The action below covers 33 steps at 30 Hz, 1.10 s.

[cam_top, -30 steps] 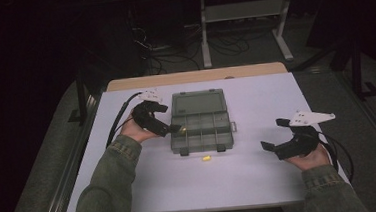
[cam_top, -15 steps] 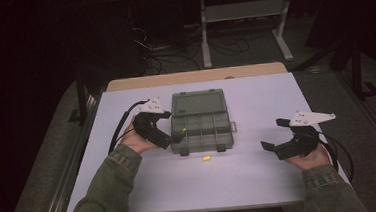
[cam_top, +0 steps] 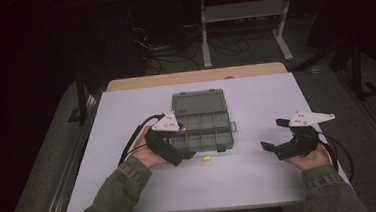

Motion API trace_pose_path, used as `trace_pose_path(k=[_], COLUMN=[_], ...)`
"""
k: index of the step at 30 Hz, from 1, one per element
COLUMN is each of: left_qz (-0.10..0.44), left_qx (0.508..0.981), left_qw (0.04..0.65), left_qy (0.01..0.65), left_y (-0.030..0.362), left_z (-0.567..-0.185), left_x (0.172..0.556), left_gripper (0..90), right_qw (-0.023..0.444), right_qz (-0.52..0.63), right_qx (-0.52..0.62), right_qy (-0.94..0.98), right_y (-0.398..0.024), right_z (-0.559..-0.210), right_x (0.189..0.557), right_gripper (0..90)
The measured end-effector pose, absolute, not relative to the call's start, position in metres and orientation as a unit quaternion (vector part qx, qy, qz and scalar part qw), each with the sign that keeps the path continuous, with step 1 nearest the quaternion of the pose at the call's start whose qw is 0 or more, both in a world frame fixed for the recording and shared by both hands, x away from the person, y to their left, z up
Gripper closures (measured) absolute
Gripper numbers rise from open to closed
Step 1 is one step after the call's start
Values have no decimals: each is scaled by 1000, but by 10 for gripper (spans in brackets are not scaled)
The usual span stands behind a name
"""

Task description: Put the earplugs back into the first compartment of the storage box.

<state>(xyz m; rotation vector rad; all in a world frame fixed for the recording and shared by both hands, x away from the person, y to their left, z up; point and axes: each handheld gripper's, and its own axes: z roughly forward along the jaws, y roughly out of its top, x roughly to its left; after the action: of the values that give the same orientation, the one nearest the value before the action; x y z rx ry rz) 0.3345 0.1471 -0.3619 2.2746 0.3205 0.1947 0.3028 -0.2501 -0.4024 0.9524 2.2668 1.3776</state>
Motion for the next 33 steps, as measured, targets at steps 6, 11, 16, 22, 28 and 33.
trace_pose_path(k=[6,11,16,22,28,33], left_qz=[77,80,74,61,56,50], left_qx=[909,917,922,928,934,941], left_qw=[392,375,368,356,343,325], left_qy=[116,108,94,88,87,84], left_y=[136,126,120,114,109,106], left_z=[-368,-375,-380,-386,-390,-396], left_x=[329,323,317,315,317,320], left_gripper=[0,2,58,138,155,216], right_qw=[160,159,159,157,156,155], right_qz=[482,479,480,479,479,478], right_qx=[333,332,332,332,331,331], right_qy=[794,797,797,797,798,799], right_y=[-250,-249,-249,-249,-248,-248], right_z=[-402,-403,-403,-403,-403,-404], right_x=[303,303,303,303,303,303], right_gripper=[0,0,0,0,0,0])
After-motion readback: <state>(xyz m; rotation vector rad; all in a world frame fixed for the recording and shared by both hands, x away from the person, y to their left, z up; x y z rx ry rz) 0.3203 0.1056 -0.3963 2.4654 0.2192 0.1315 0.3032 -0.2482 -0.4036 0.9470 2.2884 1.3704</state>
